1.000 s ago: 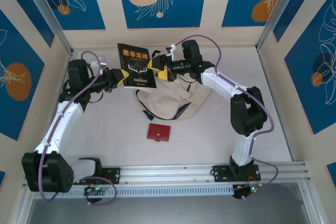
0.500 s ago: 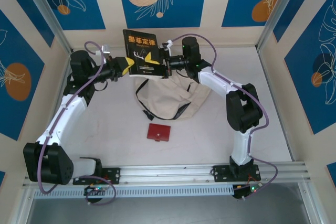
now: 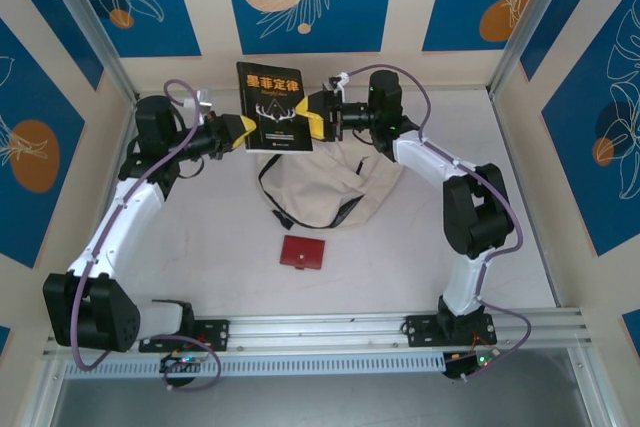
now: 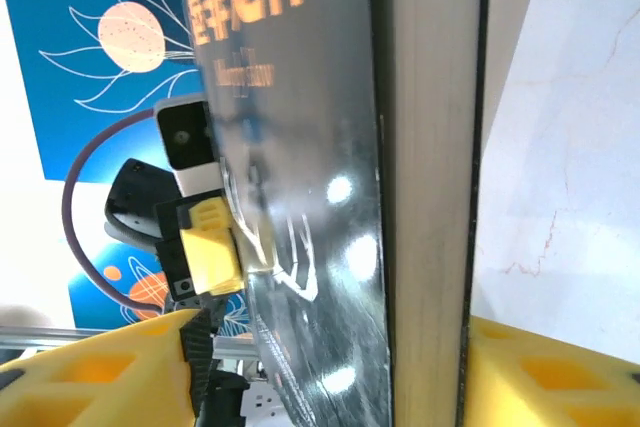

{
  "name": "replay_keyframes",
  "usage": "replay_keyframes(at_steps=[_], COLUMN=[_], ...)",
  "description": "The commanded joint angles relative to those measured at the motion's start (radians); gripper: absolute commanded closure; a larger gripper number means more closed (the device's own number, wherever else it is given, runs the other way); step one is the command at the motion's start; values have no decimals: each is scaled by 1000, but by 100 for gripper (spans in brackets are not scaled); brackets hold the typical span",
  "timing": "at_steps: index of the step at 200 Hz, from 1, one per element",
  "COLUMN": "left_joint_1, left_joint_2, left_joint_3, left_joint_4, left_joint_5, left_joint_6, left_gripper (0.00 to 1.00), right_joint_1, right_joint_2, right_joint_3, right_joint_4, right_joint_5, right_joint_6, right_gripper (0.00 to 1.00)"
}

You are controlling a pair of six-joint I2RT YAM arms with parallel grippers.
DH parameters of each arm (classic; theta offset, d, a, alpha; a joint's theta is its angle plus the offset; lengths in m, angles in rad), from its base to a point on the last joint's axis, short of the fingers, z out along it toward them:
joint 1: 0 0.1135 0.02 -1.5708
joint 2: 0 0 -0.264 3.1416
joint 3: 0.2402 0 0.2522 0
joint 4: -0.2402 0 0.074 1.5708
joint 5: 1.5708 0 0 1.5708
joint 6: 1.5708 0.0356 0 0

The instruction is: Pack the student bag

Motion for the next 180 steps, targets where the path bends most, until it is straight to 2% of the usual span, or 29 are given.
replay_keyframes(at_steps=[1, 38, 65, 78, 94, 110, 147, 180], left_joint_1=[-3, -3, -3, -8, -20, -56, -162, -262], left_joint_2=[4, 15, 7, -6, -33, -72, -148, -130], left_joint_3=[32, 31, 2, -25, -80, -145, -258, -286], left_joint_4=[5, -4, 18, 30, 79, 117, 189, 225], left_joint_5=[59, 49, -6, -56, -144, -283, -561, -714], left_joint_6=[54, 37, -17, -50, -120, -182, -305, -411], left_gripper=[100, 99, 67, 49, 30, 17, 5, 1], right_joint_1=[6, 10, 19, 24, 32, 38, 57, 87], right_joint_2=[-62, -88, -117, -126, -130, -134, -108, -79], right_joint_3=[-8, -26, -58, -76, -96, -117, -183, -184], right_joint_4=[1, -37, -66, -70, -68, -59, 91, 132], right_joint_5=[-3, 63, 167, 219, 292, 372, 523, 575], right_joint_6=[-17, -15, -6, -2, 19, 46, 177, 240], right_gripper=[48, 84, 96, 100, 100, 100, 100, 100])
